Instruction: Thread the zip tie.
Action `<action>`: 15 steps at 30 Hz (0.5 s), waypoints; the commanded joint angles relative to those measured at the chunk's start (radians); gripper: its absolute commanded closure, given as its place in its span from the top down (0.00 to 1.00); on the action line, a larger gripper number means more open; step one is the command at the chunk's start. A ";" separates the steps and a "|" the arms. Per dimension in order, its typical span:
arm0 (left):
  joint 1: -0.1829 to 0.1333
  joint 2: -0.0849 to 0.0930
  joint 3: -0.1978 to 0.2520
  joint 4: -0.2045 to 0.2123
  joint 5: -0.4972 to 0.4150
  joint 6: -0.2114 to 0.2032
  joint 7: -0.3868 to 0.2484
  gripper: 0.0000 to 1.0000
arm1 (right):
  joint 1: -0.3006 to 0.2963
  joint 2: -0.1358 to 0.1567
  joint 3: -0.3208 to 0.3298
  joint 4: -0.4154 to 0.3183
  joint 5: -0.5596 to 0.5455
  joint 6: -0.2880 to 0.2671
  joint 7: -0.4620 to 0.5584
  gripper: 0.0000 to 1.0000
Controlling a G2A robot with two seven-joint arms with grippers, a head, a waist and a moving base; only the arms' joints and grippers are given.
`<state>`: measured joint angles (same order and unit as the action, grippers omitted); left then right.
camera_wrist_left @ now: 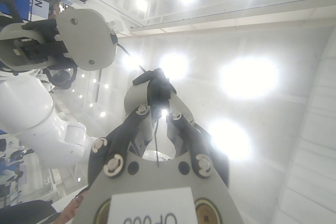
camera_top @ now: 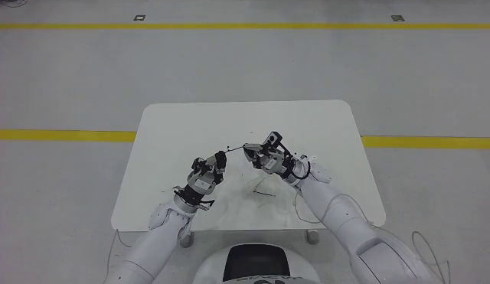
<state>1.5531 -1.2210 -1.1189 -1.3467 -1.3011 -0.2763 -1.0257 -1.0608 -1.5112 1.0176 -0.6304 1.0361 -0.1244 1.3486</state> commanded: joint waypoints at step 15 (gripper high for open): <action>0.000 0.000 0.000 0.000 0.000 0.000 0.000 0.00 | 0.021 -0.008 -0.003 0.023 -0.027 0.022 -0.040 0.00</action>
<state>1.5531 -1.2210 -1.1189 -1.3467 -1.3011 -0.2763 -1.0257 -1.0407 -1.5189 1.0153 -0.6090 1.0102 -0.1046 1.3114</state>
